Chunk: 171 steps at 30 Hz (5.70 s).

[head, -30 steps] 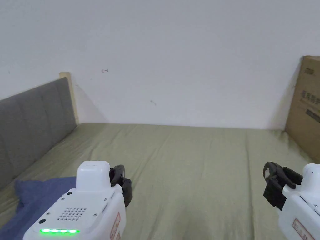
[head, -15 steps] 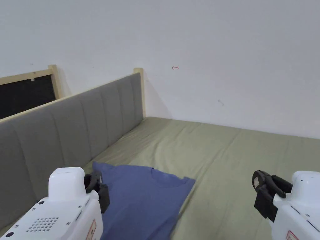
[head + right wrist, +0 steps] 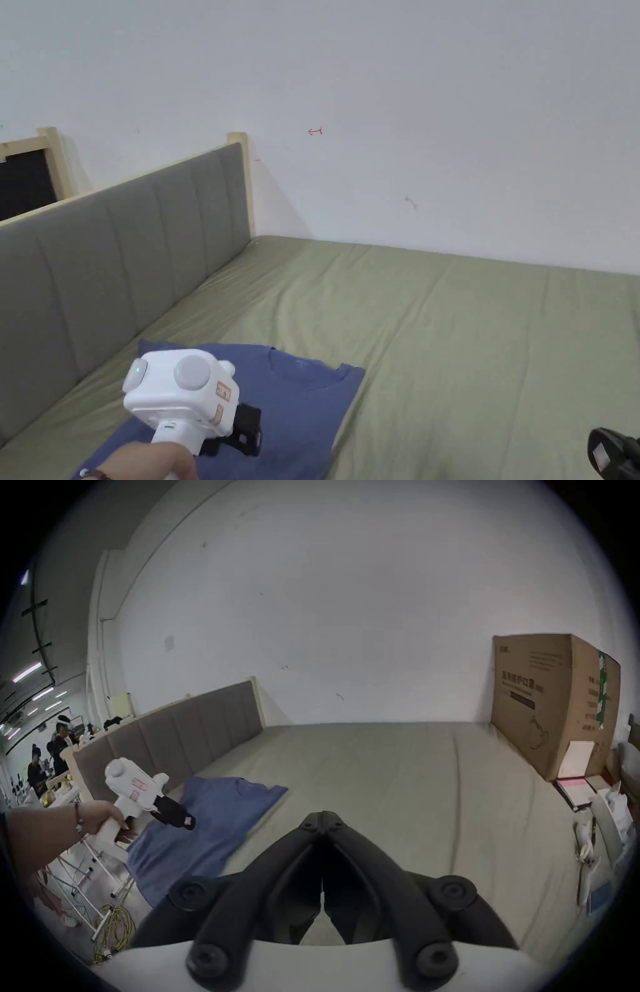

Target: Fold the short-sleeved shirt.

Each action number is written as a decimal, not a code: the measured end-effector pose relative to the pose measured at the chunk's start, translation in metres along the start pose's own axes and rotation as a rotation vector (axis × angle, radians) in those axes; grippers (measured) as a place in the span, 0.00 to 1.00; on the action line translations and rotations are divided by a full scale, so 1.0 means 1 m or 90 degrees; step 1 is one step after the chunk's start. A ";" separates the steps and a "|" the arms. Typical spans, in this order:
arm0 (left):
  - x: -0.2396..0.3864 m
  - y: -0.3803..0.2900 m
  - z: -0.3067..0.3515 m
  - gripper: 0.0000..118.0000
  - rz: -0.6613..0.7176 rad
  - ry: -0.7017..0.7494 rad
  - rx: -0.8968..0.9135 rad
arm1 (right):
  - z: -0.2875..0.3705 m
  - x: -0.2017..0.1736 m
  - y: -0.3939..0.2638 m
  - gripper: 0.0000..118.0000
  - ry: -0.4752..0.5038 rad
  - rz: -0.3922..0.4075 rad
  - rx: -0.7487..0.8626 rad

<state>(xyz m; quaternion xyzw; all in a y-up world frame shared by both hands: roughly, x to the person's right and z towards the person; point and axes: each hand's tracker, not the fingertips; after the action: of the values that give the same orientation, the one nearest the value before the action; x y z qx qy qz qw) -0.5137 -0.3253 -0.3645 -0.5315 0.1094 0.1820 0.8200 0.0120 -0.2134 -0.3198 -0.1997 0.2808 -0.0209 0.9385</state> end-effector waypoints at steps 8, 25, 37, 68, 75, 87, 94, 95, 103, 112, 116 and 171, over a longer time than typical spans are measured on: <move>-0.010 -0.006 -0.094 0.99 0.025 0.040 -0.040 | -0.013 0.016 -0.014 0.00 -0.039 0.020 -0.073; -0.015 -0.053 -0.047 0.01 -0.035 0.087 0.169 | -0.047 -0.001 -0.009 0.00 0.030 -0.043 -0.123; -0.003 -0.053 0.117 0.01 -0.108 0.088 0.432 | -0.010 0.018 0.013 0.00 0.027 -0.063 -0.058; 0.331 -0.098 -0.047 0.42 -0.119 -0.305 -0.192 | 0.098 0.111 -0.006 0.00 -0.118 -0.131 0.017; 0.319 -0.094 -0.011 0.91 -0.149 -0.338 -0.110 | 0.091 0.113 -0.014 0.00 -0.125 -0.125 -0.005; 0.263 -0.181 0.166 0.85 -0.218 -0.148 0.730 | 0.100 0.081 0.000 0.00 -0.150 -0.056 0.188; 0.251 -0.203 0.152 0.00 -0.179 -0.141 0.699 | 0.104 0.062 0.002 0.00 -0.168 -0.028 0.230; 0.250 -0.205 0.150 0.00 -0.167 -0.128 0.693 | 0.107 0.060 0.003 0.00 -0.168 -0.026 0.230; 0.237 -0.178 0.174 0.00 -0.158 -0.136 0.683 | 0.116 0.049 0.008 0.00 -0.154 -0.017 0.220; 0.239 0.001 0.071 0.00 -0.174 -0.175 0.118 | 0.084 0.067 0.010 0.00 -0.119 -0.061 0.161; 0.239 0.030 -0.016 0.00 -0.172 -0.111 0.038 | 0.054 0.081 0.000 0.00 -0.122 -0.064 0.103; 0.120 -0.034 0.173 0.03 -0.043 -0.255 0.452 | -0.035 0.226 0.148 0.06 -0.041 -0.125 -0.195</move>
<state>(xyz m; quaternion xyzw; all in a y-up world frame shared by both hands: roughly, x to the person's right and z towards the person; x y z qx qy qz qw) -0.3923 -0.1585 -0.3099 -0.1726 -0.0138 0.2055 0.9632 0.1722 -0.1245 -0.5210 -0.3676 0.2293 -0.0630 0.8991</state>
